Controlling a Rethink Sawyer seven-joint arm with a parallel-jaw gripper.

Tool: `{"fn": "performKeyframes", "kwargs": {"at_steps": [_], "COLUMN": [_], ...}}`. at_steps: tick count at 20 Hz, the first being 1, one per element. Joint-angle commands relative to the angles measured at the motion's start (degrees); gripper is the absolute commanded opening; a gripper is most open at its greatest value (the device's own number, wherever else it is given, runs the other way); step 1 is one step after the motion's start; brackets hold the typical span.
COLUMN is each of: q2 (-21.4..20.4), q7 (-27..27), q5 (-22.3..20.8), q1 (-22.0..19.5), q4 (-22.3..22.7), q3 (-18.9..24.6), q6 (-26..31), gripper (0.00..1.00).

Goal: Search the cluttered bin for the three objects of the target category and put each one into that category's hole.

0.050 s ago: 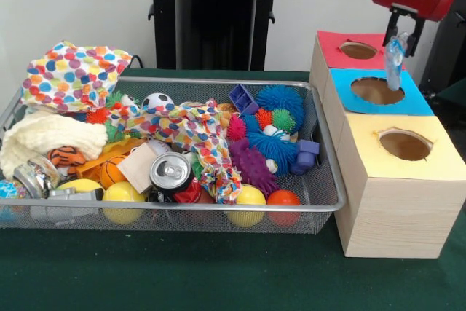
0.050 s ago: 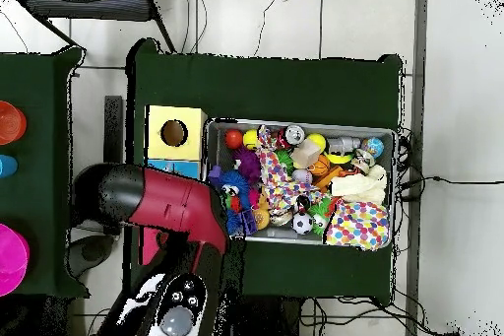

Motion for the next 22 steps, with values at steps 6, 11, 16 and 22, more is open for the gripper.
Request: {"fn": "performKeyframes", "kwargs": {"at_steps": [6, 11, 16, 22], "q2": [3.0, 3.0, 2.7, 1.7], "q7": [7.7, 7.6, 8.1, 9.8], "q5": [-1.3, -1.2, -0.5, 0.6], "q1": [-3.0, -3.0, -2.7, -1.8], "q4": [6.9, 7.6, 8.8, 10.2], "q3": [4.7, 5.0, 5.6, 5.8], "q6": [-5.1, -4.6, -3.3, -2.3], "gripper": [0.00, 0.00, 0.00, 0.00]}}
